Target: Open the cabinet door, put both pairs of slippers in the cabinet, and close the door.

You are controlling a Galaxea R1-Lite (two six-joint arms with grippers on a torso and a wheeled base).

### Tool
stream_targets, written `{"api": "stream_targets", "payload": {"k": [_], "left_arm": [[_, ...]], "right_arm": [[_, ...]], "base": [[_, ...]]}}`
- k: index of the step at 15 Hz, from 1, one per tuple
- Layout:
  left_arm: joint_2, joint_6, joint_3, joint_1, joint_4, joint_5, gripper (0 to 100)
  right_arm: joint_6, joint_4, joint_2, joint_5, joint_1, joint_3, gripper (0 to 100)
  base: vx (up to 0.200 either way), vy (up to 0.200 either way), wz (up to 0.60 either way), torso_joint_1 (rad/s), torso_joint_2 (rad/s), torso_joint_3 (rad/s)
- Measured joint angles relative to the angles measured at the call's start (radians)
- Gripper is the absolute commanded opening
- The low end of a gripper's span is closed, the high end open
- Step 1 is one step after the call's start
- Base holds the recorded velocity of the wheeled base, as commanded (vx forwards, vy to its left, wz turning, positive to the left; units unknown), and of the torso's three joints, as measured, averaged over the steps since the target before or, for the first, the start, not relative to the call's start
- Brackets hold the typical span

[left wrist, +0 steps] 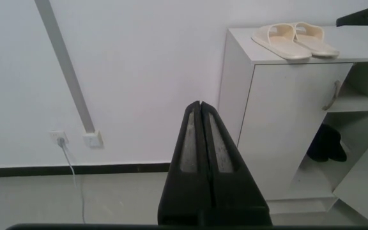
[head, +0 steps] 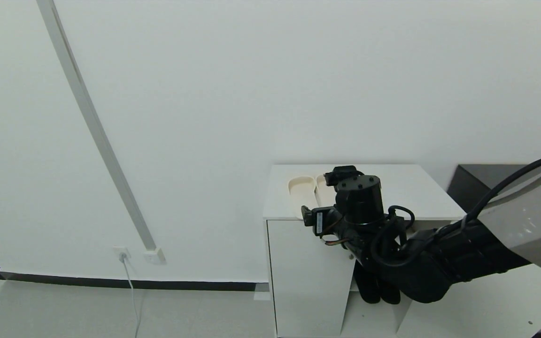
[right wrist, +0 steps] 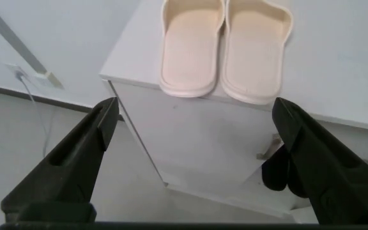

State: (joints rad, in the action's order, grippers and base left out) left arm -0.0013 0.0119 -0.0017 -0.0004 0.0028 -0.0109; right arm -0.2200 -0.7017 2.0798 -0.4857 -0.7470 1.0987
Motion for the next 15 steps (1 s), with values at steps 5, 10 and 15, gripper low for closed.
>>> {"api": "stream_targets", "payload": {"k": [5,10,15], "left_arm": [[0.0,0.0,0.0,0.0,0.0,-0.001,0],[0.0,-0.001,0.0,0.0,0.0,0.0,0],[0.0,-0.001,0.0,0.0,0.0,0.0,0]], "right_arm": [[-0.014,-0.005,0.007,0.0,-0.009,-0.018,100],[-0.019,-0.025,0.037,0.0,-0.012,-0.034,100],[-0.018,-0.089,0.094,0.011,-0.004,-0.031,100]], "base": [[0.16,0.0,0.0,-0.005,0.0,0.004],[0.2,0.0,0.0,0.007,0.01,0.004],[0.16,0.0,0.0,0.003,0.0,0.003]]}}
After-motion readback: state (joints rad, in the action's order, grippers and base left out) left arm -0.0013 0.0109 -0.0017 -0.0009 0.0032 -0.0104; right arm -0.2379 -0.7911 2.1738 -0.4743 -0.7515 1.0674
